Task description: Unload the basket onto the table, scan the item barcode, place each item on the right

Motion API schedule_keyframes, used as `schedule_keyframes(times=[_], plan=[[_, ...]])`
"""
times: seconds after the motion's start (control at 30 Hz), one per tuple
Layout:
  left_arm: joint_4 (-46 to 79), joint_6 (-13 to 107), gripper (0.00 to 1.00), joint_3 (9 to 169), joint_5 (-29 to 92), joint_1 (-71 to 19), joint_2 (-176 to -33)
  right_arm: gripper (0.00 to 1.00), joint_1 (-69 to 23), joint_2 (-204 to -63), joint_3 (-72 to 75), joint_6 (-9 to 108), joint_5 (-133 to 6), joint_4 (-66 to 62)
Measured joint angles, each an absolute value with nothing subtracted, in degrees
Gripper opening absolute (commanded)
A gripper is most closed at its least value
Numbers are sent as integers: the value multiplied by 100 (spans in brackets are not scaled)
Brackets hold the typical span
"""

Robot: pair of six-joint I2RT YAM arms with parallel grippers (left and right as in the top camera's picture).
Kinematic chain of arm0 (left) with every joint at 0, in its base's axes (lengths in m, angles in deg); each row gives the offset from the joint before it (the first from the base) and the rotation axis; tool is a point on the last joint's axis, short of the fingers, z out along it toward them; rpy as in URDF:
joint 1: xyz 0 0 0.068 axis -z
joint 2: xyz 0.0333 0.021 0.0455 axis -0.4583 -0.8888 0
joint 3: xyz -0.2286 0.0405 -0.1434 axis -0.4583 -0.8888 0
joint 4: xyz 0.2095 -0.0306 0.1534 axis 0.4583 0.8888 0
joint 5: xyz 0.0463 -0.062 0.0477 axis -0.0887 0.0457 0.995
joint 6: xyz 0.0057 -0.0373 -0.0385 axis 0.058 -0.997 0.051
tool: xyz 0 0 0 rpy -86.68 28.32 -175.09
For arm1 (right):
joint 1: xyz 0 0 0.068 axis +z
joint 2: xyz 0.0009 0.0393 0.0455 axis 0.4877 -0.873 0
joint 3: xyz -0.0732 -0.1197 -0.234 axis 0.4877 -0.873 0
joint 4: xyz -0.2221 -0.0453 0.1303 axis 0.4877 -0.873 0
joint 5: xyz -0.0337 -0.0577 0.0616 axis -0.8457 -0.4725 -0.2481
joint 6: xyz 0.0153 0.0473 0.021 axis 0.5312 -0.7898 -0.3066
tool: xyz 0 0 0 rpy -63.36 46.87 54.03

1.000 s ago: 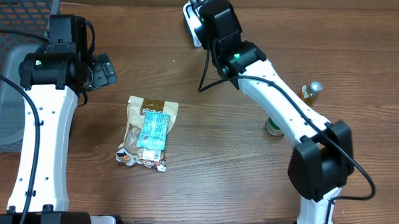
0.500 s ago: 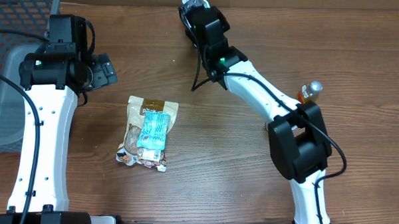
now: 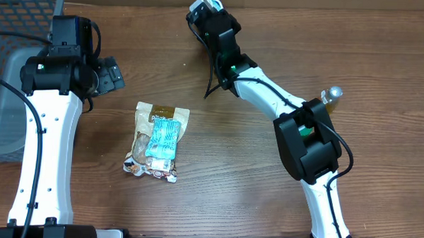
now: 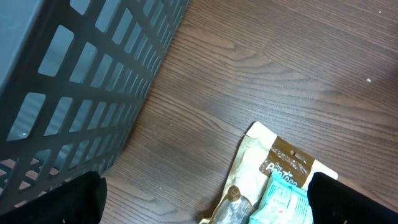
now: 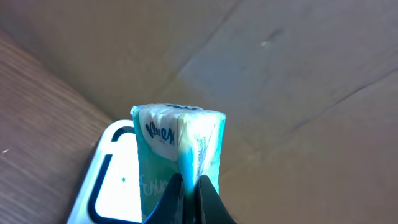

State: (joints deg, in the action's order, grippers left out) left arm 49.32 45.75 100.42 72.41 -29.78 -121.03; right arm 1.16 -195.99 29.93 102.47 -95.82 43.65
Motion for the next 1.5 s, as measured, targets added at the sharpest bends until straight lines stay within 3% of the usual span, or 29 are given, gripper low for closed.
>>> schedule_keyframes(times=[0.9,1.17,1.33,1.5], plan=[[4932,4575,100,10042,7241,-2978,-12101,4,-42,-20001,3002,9976,-9941,4744],[4930,4575,100,10042,7241,-2978,-12103,4,-9,-18574,3004,8566,-10164,2647],[4926,4575,100,10042,7241,-2978,-12101,4,0,-17357,3087,7062,-9998,337],[4932,4575,100,10042,7241,-2978,-12103,4,-68,-17053,3137,5751,-9563,-1960]])
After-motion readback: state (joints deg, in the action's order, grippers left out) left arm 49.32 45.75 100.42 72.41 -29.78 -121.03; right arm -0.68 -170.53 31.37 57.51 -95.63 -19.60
